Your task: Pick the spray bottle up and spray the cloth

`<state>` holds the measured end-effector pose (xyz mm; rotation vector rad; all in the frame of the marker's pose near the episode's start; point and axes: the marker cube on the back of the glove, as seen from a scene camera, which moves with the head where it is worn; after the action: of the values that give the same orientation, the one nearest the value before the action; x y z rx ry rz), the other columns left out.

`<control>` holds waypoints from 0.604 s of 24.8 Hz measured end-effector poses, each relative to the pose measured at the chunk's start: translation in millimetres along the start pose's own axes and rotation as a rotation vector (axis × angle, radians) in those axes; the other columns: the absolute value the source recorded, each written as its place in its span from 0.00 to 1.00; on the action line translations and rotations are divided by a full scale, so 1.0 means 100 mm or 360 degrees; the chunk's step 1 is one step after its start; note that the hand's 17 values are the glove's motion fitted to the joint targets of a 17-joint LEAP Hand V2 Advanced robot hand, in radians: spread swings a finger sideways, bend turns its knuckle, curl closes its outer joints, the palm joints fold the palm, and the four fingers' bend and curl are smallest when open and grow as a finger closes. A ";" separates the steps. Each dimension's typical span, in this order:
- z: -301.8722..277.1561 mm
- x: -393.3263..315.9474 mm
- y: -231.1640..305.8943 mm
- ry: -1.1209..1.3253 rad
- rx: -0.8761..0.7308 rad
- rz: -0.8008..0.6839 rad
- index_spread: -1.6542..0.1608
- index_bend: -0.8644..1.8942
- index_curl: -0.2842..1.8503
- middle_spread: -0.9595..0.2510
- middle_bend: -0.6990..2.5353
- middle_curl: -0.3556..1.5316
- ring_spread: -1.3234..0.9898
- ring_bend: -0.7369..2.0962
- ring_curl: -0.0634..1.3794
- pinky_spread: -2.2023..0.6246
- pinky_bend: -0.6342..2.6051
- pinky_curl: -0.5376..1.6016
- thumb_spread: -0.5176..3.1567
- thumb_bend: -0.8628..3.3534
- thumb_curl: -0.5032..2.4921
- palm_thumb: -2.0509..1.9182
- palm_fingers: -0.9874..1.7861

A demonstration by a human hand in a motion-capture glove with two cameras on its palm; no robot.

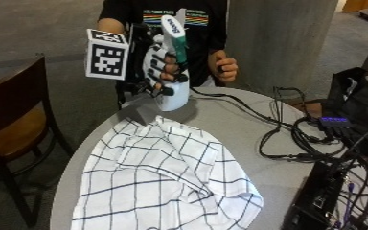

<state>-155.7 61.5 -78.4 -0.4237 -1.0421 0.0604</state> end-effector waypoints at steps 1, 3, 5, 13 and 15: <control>0.09 -0.07 0.03 -0.0023 -0.0012 -0.0080 0.81 0.45 0.41 0.68 0.36 0.46 0.52 0.40 0.34 0.87 0.23 0.34 0.27 0.20 0.41 0.75 0.77; 0.33 -0.19 0.09 -0.0070 -0.0028 -0.0242 0.81 0.45 0.41 0.68 0.36 0.46 0.52 0.40 0.34 0.87 0.23 0.34 0.27 0.20 0.41 0.75 0.76; 0.62 -0.27 0.14 -0.0109 -0.0048 -0.0403 0.81 0.46 0.41 0.68 0.36 0.46 0.52 0.40 0.34 0.87 0.23 0.34 0.27 0.20 0.41 0.75 0.76; 1.68 -0.22 0.07 -0.0149 -0.0222 -0.0573 0.81 0.45 0.41 0.69 0.37 0.47 0.52 0.41 0.34 0.86 0.22 0.33 0.28 0.20 0.41 0.75 0.75; 1.87 -0.17 0.02 -0.0124 -0.0247 -0.0578 0.81 0.46 0.41 0.69 0.37 0.47 0.52 0.40 0.34 0.86 0.22 0.32 0.28 0.20 0.41 0.75 0.74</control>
<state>-322.5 117.6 -12.6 -0.3685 -1.1909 -0.3318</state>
